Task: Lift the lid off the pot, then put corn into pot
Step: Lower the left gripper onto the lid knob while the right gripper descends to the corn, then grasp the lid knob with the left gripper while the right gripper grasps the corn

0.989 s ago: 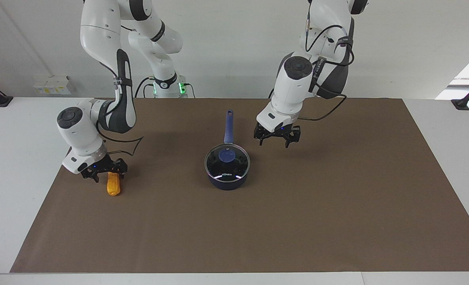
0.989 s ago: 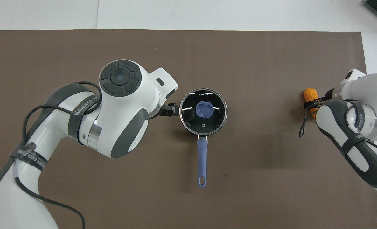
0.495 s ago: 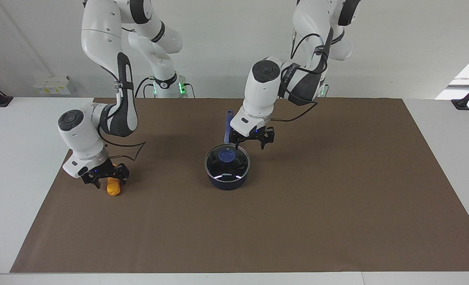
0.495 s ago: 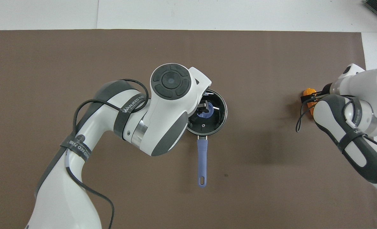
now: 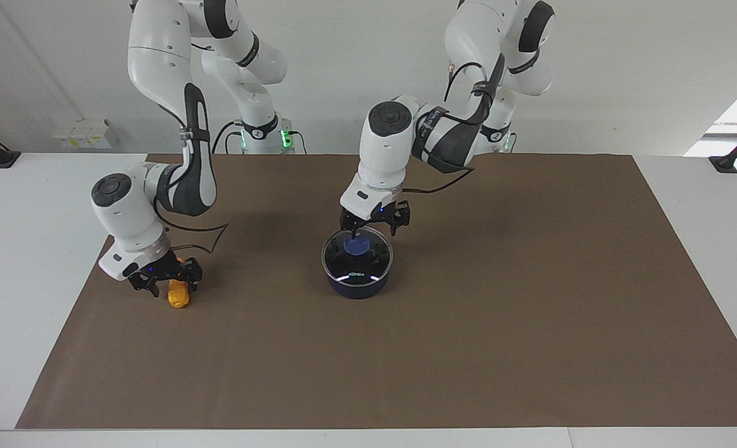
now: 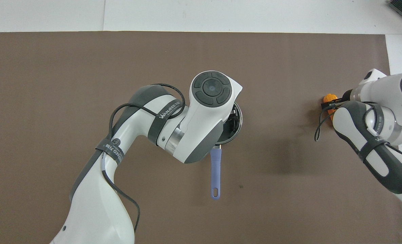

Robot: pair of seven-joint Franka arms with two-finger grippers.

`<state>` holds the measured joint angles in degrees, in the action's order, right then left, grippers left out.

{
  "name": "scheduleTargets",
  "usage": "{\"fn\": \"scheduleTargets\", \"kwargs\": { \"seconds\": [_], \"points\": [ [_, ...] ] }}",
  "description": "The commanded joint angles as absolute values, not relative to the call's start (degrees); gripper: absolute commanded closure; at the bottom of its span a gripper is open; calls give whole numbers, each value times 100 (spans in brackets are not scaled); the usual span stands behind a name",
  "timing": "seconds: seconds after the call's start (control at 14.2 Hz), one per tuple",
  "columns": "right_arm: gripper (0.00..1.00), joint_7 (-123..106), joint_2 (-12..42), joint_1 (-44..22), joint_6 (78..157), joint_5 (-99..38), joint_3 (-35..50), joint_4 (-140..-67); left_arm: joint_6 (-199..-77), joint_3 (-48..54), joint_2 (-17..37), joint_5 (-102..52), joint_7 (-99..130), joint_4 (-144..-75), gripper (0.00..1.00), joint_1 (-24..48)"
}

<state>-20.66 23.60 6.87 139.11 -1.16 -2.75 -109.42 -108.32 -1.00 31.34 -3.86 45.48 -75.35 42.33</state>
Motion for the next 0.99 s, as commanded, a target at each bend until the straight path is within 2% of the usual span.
{"fn": "scheduleTargets", "kwargs": {
  "seconds": [0.0, 0.21, 0.49, 0.78, 0.85, 0.92],
  "points": [
    [100, -2259, 2461, 721, 13966, -255, -246, -10802, -10459, -246, 3603, -378, 4702, -6769, 0, 4333],
    [100, -2233, 2295, 694, 13843, -255, -229, -10784, -10521, -272, 3743, -361, 4798, -6741, 0, 4420],
    [100, -2381, 1865, 677, 12554, -237, -158, -10372, -10477, -272, 3762, -281, 4816, -6724, 0, 4456],
    [100, -2715, 1276, 677, 11744, -149, -158, -10266, -10477, -264, 3762, -238, 4816, -6724, 0, 4465],
    [100, -2725, 1170, 685, 11559, -149, -167, -10248, -10477, -264, 3753, -229, 4808, -6724, 5, 4456],
    [100, -2733, 1091, 694, 11436, -149, -167, -10239, -10494, -255, 3753, -229, 4808, -6724, 35, 4456]
  ]
}}
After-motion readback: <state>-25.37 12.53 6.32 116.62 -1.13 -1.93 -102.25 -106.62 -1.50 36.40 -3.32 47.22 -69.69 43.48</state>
